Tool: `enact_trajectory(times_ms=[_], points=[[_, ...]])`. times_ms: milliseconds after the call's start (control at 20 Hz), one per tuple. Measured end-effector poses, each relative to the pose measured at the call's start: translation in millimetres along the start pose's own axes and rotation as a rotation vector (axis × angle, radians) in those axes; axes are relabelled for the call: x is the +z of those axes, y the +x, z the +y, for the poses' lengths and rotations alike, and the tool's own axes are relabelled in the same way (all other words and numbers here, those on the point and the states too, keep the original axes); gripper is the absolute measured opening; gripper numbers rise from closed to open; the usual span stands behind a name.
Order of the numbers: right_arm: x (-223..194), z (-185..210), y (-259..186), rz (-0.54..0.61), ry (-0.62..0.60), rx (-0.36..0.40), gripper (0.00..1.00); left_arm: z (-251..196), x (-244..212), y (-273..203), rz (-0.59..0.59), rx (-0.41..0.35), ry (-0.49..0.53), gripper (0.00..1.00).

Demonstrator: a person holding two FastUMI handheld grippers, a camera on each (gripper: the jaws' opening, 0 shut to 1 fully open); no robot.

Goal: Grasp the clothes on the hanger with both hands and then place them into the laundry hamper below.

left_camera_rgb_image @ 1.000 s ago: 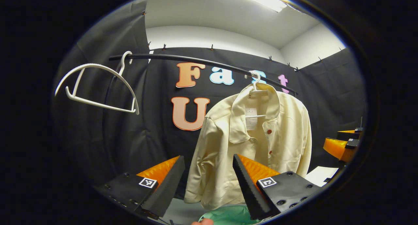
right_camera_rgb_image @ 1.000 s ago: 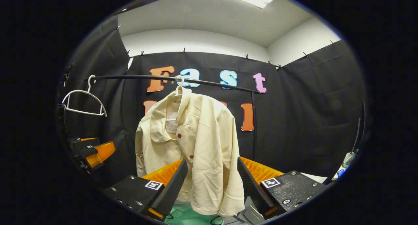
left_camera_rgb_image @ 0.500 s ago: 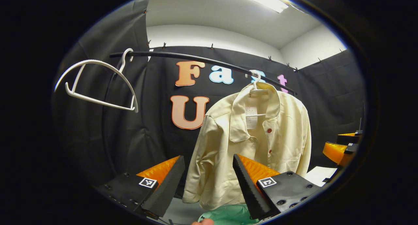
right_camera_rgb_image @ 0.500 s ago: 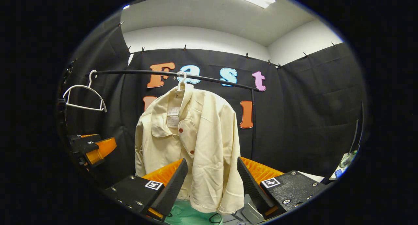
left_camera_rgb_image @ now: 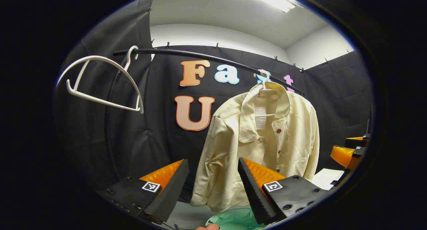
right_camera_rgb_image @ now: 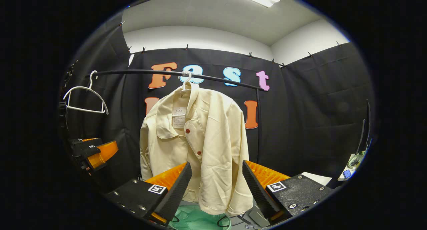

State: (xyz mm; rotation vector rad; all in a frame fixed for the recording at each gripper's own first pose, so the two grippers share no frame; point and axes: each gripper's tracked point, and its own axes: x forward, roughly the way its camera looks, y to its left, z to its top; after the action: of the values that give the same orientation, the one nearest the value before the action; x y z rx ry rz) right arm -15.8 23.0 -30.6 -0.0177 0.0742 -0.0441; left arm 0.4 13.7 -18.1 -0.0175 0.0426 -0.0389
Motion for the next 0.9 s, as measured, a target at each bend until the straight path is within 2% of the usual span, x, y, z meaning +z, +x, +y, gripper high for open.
enact_trajectory(times_ms=[100,150,500,550,600,800,850,900], points=[[-4.4,2.5,0.0,0.008,0.011,-0.013,0.94,-2.1,-2.2,6.9,0.011,-0.023,-0.005,0.93],[-6.4,0.5,0.0,0.01,0.012,-0.026,0.94,-4.0,-3.4,10.6,0.009,-0.037,-0.011,0.96],[-19.3,8.7,14.1,0.003,-0.002,-0.083,0.94,-21.0,-19.2,44.8,0.022,-0.131,-0.058,0.96],[-17.2,11.6,18.8,-0.005,-0.001,-0.085,0.94,-25.1,-20.3,50.5,0.024,-0.151,-0.07,0.93],[-15.3,15.0,24.7,-0.013,-0.003,-0.084,0.94,-31.6,-20.9,56.9,0.026,-0.178,-0.078,0.97],[-13.7,30.4,61.1,-0.017,-0.022,-0.059,0.94,-62.7,-26.2,83.4,0.031,-0.276,-0.092,0.96],[-13.0,33.9,73.2,-0.02,-0.03,-0.049,0.94,-71.5,-27.2,91.4,0.027,-0.296,-0.097,1.0],[-12.1,35.2,87.7,-0.024,-0.041,-0.047,0.94,-77.8,-27.6,101.1,0.019,-0.308,-0.093,0.96]])
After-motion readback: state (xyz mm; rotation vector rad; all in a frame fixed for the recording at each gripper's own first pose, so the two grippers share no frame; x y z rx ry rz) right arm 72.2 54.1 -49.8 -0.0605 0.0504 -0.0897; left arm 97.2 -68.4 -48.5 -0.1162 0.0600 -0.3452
